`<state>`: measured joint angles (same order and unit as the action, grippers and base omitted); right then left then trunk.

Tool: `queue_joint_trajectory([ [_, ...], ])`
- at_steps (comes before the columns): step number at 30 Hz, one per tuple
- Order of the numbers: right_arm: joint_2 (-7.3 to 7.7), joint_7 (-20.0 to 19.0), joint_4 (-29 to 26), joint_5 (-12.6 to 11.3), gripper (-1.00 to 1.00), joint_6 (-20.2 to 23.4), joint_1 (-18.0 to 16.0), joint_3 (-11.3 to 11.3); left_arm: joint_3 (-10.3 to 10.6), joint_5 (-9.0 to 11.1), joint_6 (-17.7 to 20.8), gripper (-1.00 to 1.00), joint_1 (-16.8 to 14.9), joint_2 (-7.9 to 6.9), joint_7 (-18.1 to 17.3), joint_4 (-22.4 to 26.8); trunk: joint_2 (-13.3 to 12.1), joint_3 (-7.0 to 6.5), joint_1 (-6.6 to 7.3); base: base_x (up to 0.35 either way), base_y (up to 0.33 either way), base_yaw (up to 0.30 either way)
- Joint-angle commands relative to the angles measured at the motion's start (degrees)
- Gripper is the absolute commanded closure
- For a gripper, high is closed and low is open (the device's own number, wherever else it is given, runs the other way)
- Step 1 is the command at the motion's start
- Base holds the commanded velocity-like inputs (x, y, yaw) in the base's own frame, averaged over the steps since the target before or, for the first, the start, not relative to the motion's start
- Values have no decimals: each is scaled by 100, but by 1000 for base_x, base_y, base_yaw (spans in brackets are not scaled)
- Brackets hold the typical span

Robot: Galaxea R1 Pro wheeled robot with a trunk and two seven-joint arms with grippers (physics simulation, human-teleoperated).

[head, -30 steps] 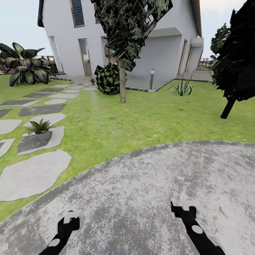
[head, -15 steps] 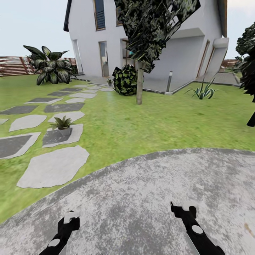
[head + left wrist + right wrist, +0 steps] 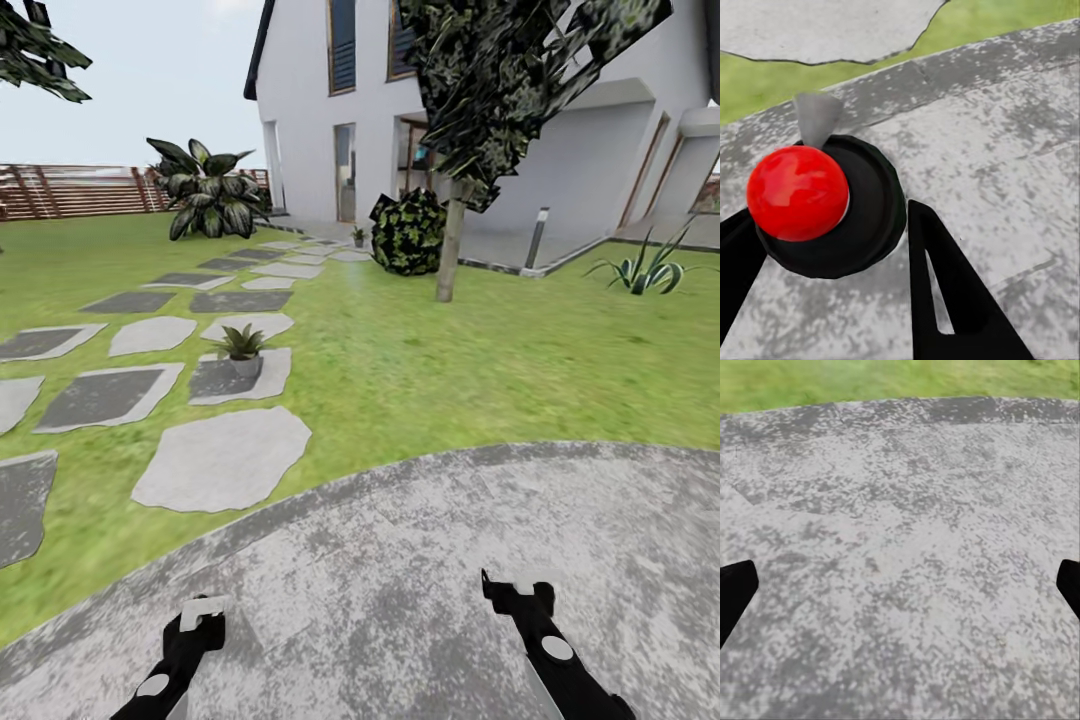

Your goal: Pick up the pesticide atomizer in the garden and spray insectifuge to fully cover both potted plants in the garden.

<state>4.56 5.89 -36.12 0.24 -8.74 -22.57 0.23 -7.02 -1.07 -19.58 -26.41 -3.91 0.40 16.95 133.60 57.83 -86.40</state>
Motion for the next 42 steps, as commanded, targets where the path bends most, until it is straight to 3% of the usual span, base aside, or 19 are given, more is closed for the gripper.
queue_joint_trajectory([
  [1, 1, 17, 0, 2, -100, -14, -2, 3, -10, -13, -20, 100, -4, 3, 4, -8, 2, 0, 0, 81, 306, 246],
  [24, 1, 17, -3, 2, -100, -12, -2, 3, -1, -16, -20, 100, -4, 4, 4, -8, 2, -122, 0, 126, 304, 231],
  [42, 1, 17, 0, 3, -100, -5, -2, 3, 8, -16, -20, 100, -4, 4, 4, -8, 2, -126, 0, 185, 280, 9],
])
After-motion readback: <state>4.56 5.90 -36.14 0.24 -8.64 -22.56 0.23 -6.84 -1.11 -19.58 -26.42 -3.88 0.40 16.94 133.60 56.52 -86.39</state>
